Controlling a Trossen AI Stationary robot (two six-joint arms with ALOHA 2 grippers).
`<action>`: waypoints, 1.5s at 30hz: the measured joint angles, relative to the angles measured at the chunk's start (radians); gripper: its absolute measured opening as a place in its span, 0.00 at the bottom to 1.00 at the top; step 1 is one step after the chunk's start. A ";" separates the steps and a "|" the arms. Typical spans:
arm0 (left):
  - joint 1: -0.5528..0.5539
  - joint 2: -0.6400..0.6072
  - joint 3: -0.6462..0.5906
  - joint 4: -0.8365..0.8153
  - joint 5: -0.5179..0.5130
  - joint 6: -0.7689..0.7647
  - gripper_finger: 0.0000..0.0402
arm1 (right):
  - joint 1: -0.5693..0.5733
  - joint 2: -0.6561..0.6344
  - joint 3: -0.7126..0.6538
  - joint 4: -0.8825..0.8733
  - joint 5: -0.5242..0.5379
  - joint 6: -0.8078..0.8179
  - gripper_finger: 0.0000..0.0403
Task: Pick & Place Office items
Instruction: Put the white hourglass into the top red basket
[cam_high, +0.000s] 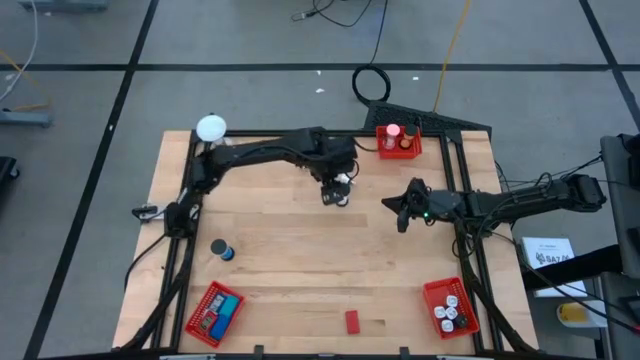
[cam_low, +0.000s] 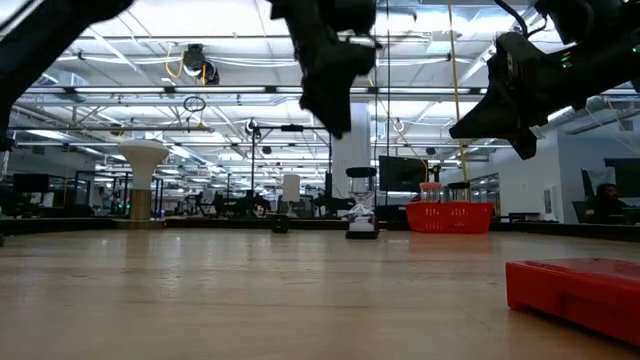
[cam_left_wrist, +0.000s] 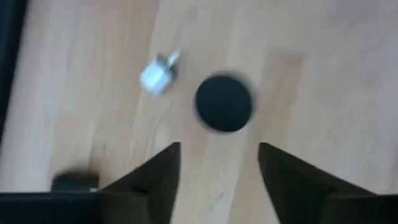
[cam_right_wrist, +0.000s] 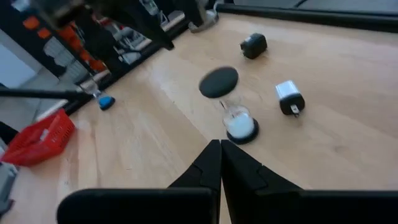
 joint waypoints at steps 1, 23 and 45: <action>-0.003 -0.030 -0.018 0.018 0.017 0.018 0.48 | 0.000 0.000 0.000 0.011 0.000 0.004 0.00; -0.028 -0.819 -1.386 1.580 0.102 -0.284 0.03 | -0.074 0.289 0.250 -0.247 -0.111 0.121 0.01; 0.039 -0.954 -1.752 1.980 0.170 -0.328 0.05 | -0.204 0.817 1.007 -0.889 -0.293 0.191 0.79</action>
